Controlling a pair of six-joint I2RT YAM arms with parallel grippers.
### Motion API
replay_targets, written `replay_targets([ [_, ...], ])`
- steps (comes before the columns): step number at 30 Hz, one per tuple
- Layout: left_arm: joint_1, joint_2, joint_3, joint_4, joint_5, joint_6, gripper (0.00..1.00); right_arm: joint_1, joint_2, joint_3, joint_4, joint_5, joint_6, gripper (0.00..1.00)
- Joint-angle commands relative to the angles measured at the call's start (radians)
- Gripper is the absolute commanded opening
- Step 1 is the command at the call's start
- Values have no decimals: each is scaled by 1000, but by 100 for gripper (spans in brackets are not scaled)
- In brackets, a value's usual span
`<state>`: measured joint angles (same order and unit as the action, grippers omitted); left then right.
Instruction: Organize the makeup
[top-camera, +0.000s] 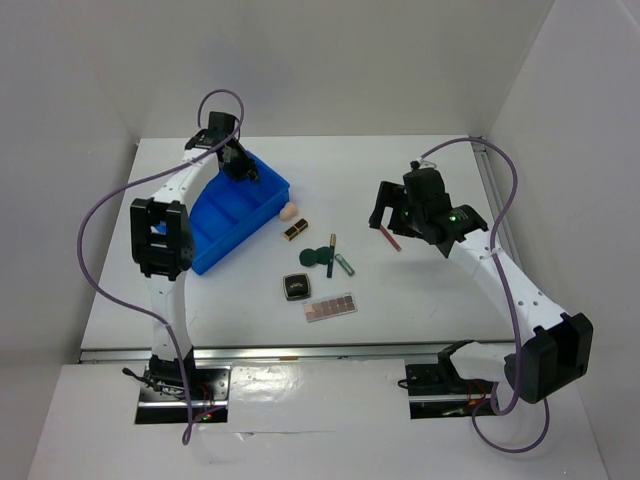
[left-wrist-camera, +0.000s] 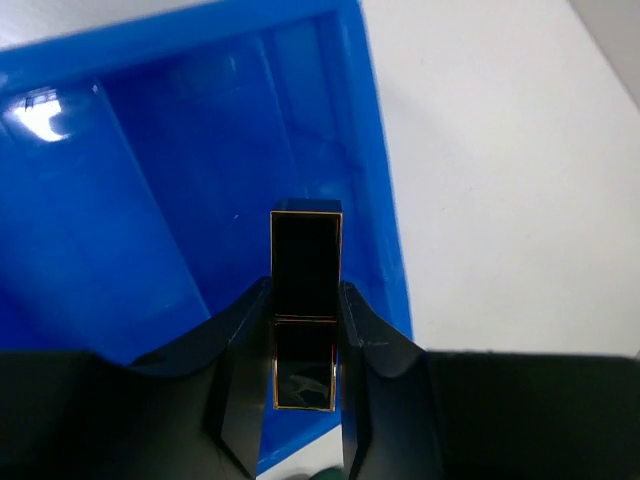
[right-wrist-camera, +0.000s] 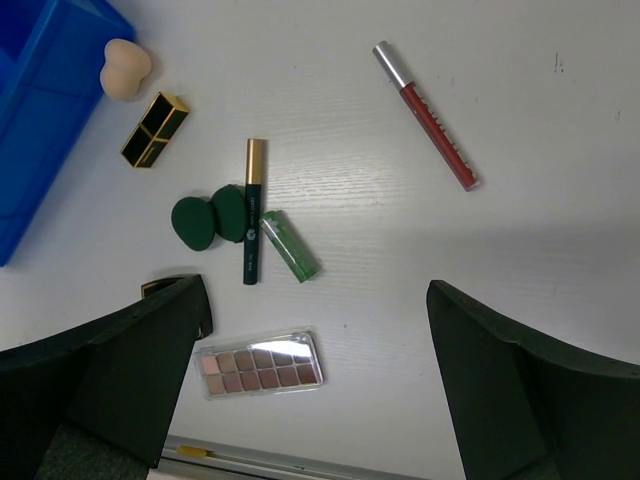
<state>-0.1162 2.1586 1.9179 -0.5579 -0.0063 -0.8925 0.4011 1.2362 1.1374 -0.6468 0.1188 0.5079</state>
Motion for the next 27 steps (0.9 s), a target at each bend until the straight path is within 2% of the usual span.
replay_targets([
  [1,3,30,105,6,-40,-40,1,-4,-32,-5,-8,1,14,100],
  [7,3,96,139,-14,-40,-40,11,-4,-32,-5,-17,1,14,100],
  [11,-7,98,73,18,-61,-40,17,-4,-23,-5,-27,1,14,100],
  [14,-16,89,41,36,-61,-40,25,-4,-23,-5,-27,1,14,100],
  [15,-16,89,41,36,-61,-40,31,-4,-23,-5,-27,1,14,100],
  [16,-16,77,41,45,-51,-30,46,-4,-23,-5,-27,1,14,100],
  [17,-26,76,29,56,-50,-16,54,-4,-23,-5,-27,1,14,100],
  [20,-39,18,6,81,-60,16,71,-4,-23,-5,-27,1,14,100],
  [21,-39,3,-8,91,-60,27,73,-4,-23,-5,-27,1,14,100],
  [24,-60,-55,-8,102,-78,76,76,-4,-23,-5,-27,1,14,100],
  [27,-112,-158,-32,116,-92,176,63,-4,-23,-5,-18,-8,14,100],
])
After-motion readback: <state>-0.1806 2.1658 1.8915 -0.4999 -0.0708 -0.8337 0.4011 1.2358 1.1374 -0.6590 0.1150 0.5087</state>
